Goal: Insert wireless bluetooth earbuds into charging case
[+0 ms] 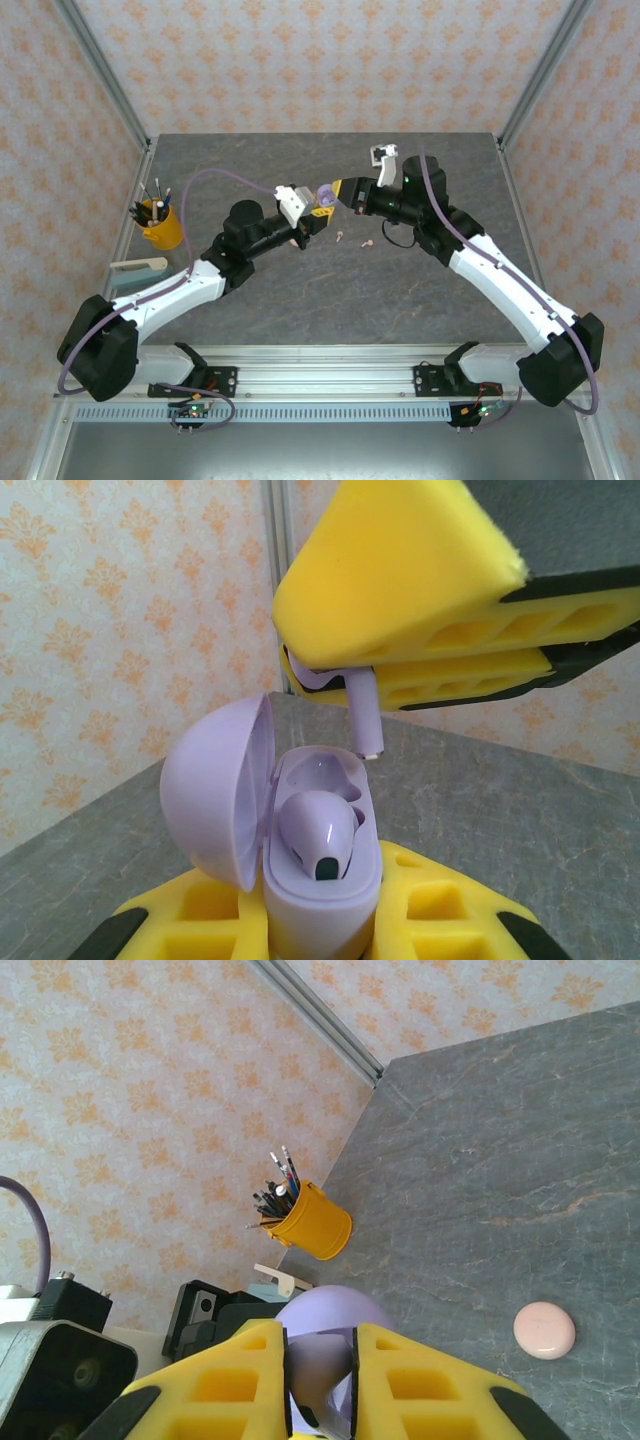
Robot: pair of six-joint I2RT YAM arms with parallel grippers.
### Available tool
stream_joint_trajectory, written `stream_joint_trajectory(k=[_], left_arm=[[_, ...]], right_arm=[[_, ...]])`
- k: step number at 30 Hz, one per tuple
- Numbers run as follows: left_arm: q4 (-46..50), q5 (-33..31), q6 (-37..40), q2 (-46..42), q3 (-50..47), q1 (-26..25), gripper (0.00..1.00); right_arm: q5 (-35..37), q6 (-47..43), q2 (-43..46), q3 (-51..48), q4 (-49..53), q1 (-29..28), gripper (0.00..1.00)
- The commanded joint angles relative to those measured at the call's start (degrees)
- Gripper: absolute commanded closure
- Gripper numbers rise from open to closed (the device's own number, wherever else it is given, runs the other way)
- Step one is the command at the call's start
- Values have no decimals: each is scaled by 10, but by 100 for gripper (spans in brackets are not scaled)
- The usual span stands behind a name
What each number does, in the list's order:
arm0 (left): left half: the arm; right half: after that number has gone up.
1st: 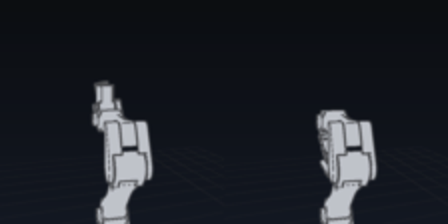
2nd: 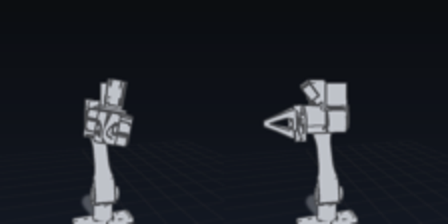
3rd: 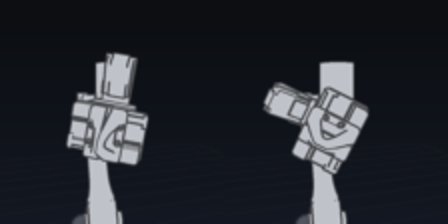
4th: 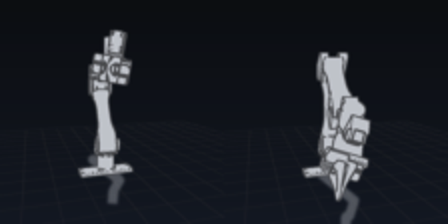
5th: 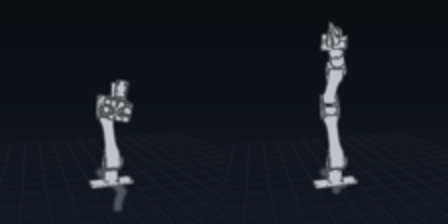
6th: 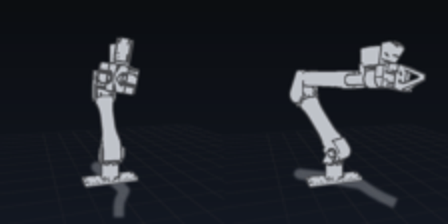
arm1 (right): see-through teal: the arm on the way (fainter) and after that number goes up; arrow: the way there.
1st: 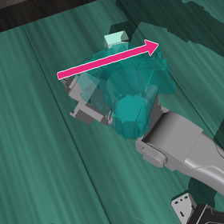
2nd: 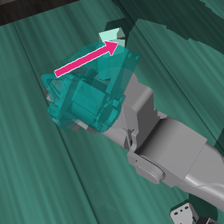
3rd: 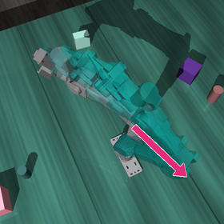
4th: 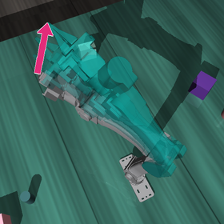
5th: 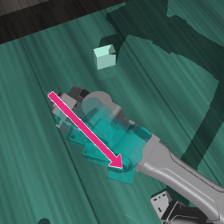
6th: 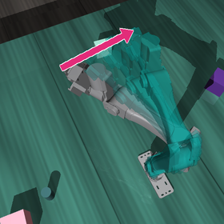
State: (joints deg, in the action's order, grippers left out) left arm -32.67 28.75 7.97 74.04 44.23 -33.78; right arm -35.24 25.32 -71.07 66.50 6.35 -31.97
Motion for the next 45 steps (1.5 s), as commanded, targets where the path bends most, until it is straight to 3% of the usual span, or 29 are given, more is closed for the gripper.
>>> stream_joint_trajectory(k=[1, 24, 45], left_arm=[[-4, 11, 3, 1, 22, -4, 100], [-3, 9, 4, -2, 22, -4, 100], [-5, 8, 3, 1, 17, -4, 100]], right_arm=[[-11, -15, -6, 24, -15, -6, 81], [32, -87, -18, 29, 61, -13, 83], [38, -70, 7, 54, 63, -18, 84]])
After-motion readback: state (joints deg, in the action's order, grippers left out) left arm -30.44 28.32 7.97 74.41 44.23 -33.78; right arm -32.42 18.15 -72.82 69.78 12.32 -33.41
